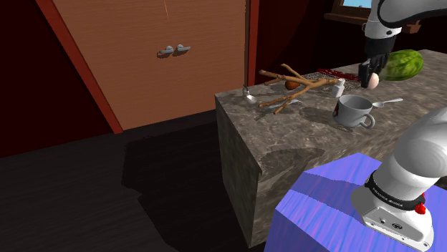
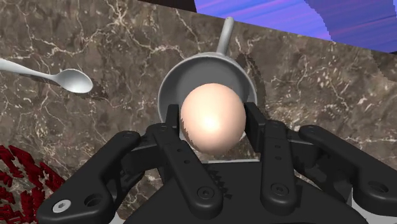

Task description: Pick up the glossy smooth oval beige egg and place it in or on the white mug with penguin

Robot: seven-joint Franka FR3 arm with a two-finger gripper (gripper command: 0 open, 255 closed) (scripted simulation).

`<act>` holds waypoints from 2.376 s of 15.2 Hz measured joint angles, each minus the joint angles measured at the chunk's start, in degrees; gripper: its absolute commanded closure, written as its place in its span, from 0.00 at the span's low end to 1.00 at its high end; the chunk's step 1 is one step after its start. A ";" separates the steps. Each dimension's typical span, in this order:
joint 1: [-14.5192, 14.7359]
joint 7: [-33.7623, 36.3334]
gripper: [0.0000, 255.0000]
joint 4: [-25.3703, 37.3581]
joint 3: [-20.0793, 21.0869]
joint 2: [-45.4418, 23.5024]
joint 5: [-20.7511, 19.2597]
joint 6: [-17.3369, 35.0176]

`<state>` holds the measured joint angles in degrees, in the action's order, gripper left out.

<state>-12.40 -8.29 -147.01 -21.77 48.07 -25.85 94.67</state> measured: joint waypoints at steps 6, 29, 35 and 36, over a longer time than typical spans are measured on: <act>-0.72 0.27 1.00 -4.14 -1.88 -0.05 -1.82 4.26; -0.34 1.32 0.00 -5.42 -1.96 -0.81 -1.87 6.18; 0.17 0.88 0.00 -2.28 -0.68 -0.60 -0.54 2.77; 0.18 0.87 0.00 -2.26 -0.66 -0.59 -0.53 2.74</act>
<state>-12.22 -7.42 -149.26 -22.44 47.48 -26.38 97.41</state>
